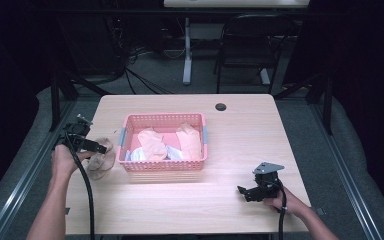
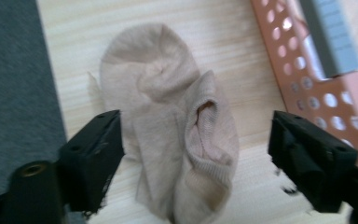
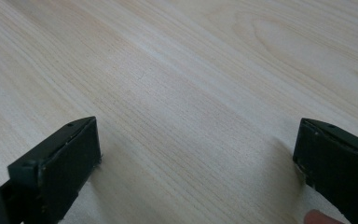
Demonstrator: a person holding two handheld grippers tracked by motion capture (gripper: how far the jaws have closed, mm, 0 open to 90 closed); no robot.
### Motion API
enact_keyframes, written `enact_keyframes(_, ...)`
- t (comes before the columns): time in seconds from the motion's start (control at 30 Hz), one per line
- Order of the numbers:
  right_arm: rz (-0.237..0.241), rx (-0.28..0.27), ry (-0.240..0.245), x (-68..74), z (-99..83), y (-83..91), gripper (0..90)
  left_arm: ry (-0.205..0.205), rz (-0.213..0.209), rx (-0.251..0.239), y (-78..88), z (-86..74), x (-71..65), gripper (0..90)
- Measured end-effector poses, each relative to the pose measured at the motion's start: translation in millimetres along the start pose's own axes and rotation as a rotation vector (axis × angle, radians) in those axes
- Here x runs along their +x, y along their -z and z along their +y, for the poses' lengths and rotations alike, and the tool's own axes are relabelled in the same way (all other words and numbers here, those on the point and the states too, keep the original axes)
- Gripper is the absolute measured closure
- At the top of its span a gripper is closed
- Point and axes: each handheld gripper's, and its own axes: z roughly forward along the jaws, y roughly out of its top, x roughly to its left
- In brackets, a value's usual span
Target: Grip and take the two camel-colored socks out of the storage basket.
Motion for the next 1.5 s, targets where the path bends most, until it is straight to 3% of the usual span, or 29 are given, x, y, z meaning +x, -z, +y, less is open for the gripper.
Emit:
enact_keyframes(0.23,-0.001,0.000,-0.002,0.2,-0.1,0.0,0.0,-0.063,0.001,-0.079,35.9,-7.7,-16.4,6.1)
enact_keyframes(0.47,-0.001,0.000,-0.002,0.2,-0.1,0.1,0.0,-0.106,-0.001,-0.096,45.3,-29.5,-30.2,0.9)
enact_keyframes(0.63,-0.003,-0.001,-0.003,0.3,-0.2,0.0,0.0,-0.112,-0.006,-0.090,37.6,-51.9,-35.0,0.0)
enact_keyframes(0.9,-0.003,-0.001,-0.004,0.4,-0.2,0.1,0.0,-0.082,-0.019,-0.056,16.2,-83.2,-32.2,0.0)
enact_keyframes(0.97,-0.004,-0.001,-0.004,0.5,-0.2,0.1,0.0,-0.092,-0.004,-0.034,10.4,-89.1,-33.2,0.0)
enact_keyframes(1.17,-0.005,-0.001,-0.006,0.7,-0.3,0.2,0.0,-0.083,-0.023,-0.007,-5.4,-105.4,-34.6,0.0)
enact_keyframes(1.43,-0.008,0.001,-0.004,0.6,-0.3,0.5,0.0,-0.072,-0.003,-0.032,-15.5,-123.0,-34.4,0.0)
enact_keyframes(1.5,-0.008,0.003,-0.001,0.6,-0.2,0.6,0.0,-0.071,-0.007,-0.014,-19.6,-126.1,-33.9,0.0)
